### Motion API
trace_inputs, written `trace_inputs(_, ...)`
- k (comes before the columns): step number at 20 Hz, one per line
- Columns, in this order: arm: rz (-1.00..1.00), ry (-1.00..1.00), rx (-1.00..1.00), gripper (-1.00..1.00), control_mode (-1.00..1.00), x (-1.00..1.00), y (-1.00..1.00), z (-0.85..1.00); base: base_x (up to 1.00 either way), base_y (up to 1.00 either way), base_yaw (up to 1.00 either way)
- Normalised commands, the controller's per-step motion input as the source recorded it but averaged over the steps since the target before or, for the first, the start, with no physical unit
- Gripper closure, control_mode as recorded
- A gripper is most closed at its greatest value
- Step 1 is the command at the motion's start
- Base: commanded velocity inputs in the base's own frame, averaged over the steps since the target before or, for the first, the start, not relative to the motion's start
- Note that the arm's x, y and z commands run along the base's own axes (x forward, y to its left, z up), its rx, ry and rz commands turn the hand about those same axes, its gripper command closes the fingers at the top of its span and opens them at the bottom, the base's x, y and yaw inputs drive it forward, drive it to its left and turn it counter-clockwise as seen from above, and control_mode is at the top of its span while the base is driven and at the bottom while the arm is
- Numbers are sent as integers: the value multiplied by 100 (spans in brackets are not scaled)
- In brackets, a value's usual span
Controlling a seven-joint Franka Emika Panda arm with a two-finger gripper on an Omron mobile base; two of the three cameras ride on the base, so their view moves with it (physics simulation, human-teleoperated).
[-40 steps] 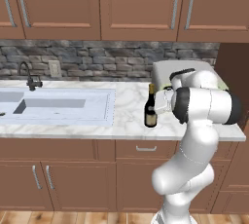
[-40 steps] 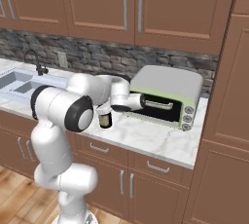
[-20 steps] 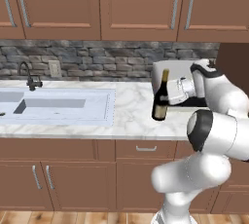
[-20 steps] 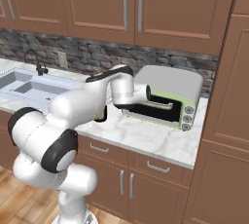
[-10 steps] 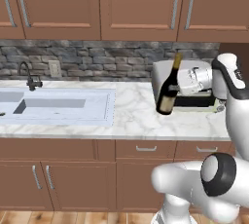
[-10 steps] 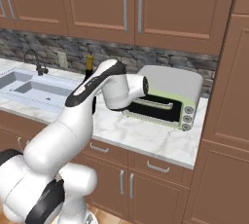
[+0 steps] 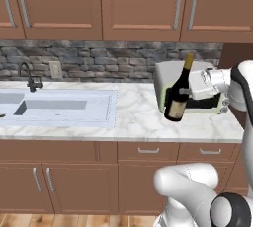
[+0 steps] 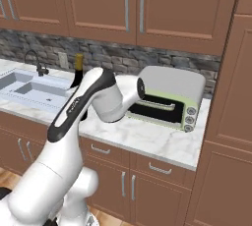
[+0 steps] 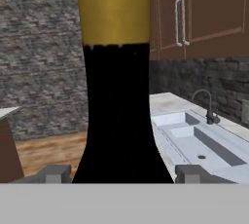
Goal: There is a wine glass and glass cup on the dining counter. Place the wine bottle next to the wine glass and the juice bottle next to the glass cup.
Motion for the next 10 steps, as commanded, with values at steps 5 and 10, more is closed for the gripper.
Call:
trace_inputs(5, 0, -3, -4, 100, -100, -35, 0, 14, 0, 0, 0)
trace_inputs(10, 3, 0, -2, 100, -100, -7, 0, 3, 0, 0, 0)
